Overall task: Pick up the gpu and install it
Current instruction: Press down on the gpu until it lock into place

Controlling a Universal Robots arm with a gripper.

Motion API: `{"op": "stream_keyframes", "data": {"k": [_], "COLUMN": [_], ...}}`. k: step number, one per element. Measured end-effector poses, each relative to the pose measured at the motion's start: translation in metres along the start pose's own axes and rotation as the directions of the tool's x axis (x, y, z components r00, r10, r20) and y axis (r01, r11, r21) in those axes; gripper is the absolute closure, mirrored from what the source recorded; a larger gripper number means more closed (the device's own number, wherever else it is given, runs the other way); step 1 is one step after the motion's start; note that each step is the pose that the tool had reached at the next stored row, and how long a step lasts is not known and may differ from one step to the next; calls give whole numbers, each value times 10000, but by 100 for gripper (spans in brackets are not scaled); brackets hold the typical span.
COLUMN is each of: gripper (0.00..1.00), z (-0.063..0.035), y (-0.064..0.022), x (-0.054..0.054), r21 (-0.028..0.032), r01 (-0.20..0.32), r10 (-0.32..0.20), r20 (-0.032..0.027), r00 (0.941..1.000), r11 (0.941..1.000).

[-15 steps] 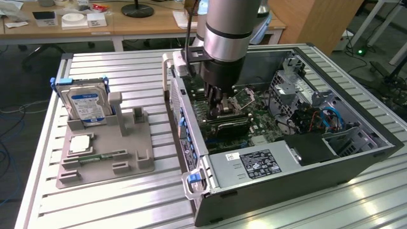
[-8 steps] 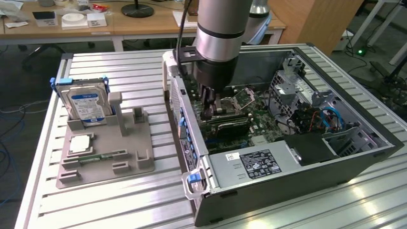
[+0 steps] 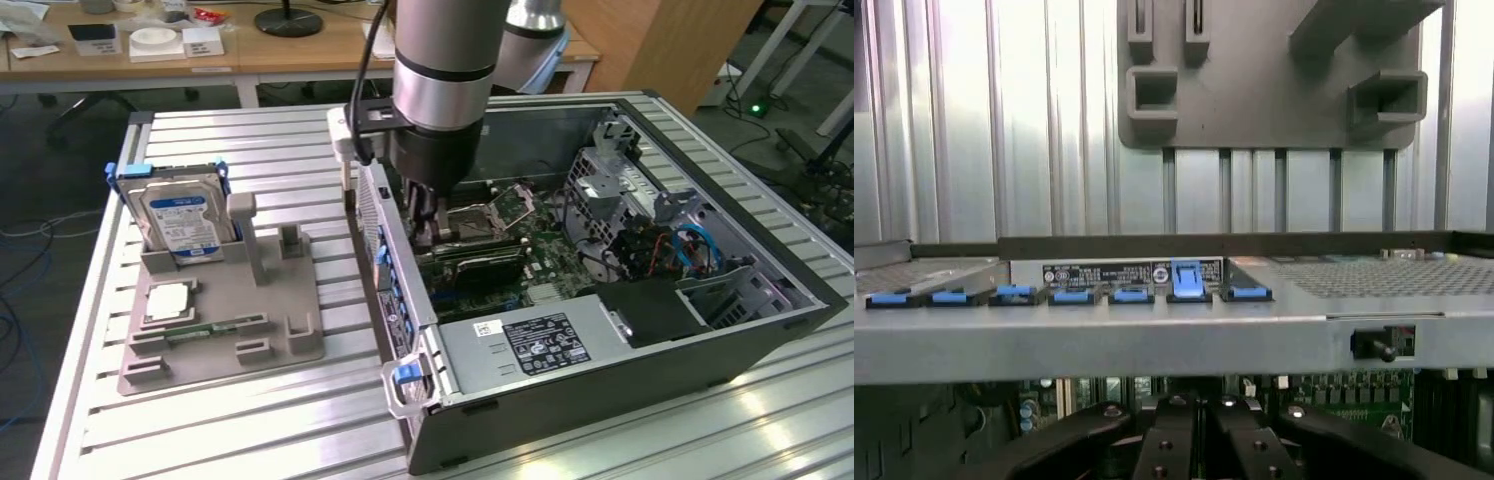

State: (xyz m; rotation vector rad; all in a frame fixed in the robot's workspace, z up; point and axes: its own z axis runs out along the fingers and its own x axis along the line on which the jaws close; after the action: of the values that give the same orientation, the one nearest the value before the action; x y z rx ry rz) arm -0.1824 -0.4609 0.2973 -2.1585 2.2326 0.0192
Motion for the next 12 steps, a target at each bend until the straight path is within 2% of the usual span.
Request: {"op": "stream_keyframes", "data": {"k": [12], "gripper": [90], "z": [95], "y": [20], "x": [-51], "r21": [0], "r01": [2], "r10": [-2], "r20": [2], "r00": [10000], "r11": [10000]}}
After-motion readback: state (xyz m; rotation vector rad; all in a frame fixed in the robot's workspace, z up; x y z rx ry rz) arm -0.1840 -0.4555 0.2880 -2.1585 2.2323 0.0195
